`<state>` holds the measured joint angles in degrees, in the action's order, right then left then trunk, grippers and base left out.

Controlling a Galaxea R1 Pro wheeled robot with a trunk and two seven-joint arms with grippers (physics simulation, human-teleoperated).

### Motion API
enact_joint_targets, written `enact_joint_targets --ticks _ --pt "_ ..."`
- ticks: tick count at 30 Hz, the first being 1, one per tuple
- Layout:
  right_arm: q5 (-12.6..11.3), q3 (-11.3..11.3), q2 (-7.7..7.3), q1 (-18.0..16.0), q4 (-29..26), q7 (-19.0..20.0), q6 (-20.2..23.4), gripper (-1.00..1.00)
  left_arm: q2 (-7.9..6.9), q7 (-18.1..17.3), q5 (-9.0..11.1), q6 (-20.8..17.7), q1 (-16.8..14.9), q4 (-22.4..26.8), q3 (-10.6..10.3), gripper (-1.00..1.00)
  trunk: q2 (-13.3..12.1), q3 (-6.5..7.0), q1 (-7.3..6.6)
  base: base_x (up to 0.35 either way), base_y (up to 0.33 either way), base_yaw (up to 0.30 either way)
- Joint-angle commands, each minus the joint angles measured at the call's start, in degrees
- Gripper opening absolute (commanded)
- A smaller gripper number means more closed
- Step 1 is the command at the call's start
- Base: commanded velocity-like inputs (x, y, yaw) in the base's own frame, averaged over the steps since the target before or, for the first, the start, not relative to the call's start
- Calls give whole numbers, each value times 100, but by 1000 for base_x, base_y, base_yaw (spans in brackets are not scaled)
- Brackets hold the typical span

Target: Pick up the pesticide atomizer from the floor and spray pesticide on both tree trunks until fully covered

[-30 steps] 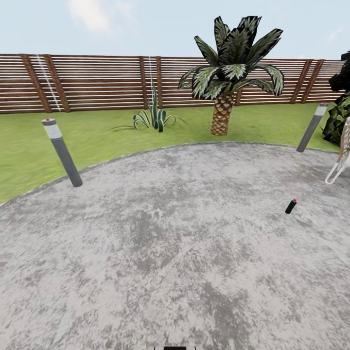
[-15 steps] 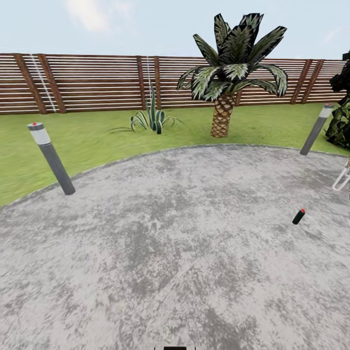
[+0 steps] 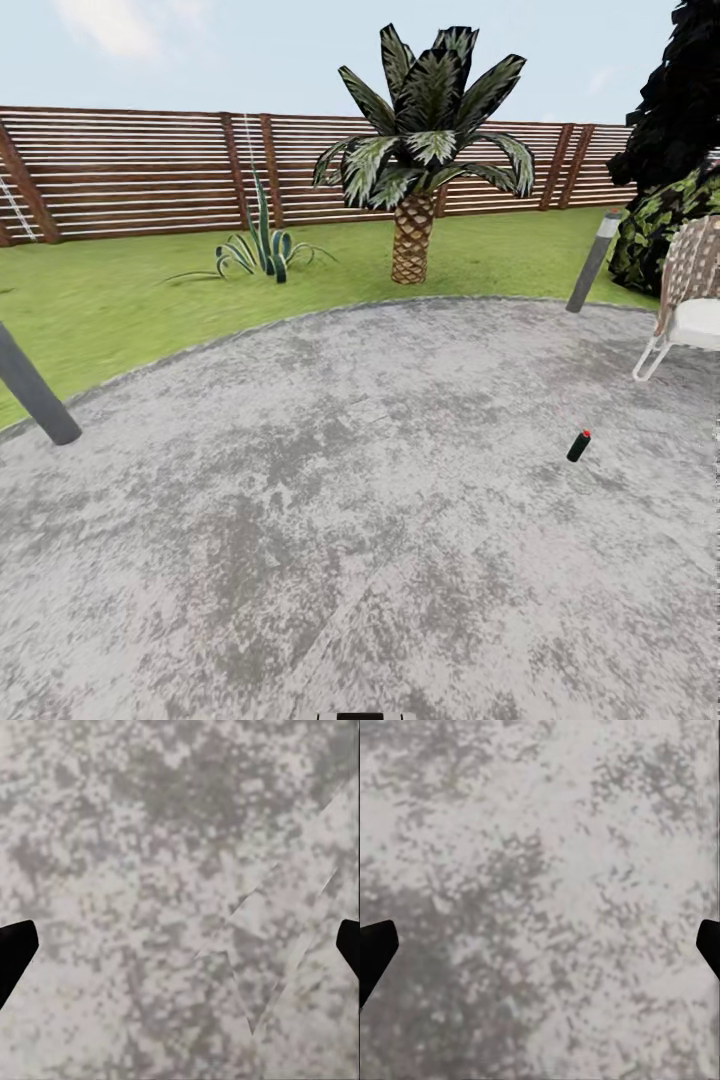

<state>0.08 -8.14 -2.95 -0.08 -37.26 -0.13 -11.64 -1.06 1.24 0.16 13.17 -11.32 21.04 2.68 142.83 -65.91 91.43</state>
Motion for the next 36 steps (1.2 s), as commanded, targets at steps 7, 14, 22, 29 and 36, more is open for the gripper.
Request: enact_joint_targets --ticks 7,14,22,29,36 --pt "1 -3 3 -1 0 -3 -12 100 1 8 1 21 -1 -3 5 100 1 -4 3 340 0 -291" --pt "1 -1 5 -1 -6 -2 -15 100 1 8 -1 26 -1 -3 4 100 1 -4 3 340 0 -56" --pt "16 4 -8 -1 6 -4 -16 100 1 8 -2 27 -1 -3 4 100 1 -4 3 328 -77 -1" --pt "18 3 -12 -1 8 -4 -14 100 1 8 -2 27 -1 -3 6 100 1 -4 3 315 -114 0" --pt "14 -5 -12 -1 3 -4 -13 100 1 8 1 27 -1 0 12 100 1 -4 3 314 -107 0"
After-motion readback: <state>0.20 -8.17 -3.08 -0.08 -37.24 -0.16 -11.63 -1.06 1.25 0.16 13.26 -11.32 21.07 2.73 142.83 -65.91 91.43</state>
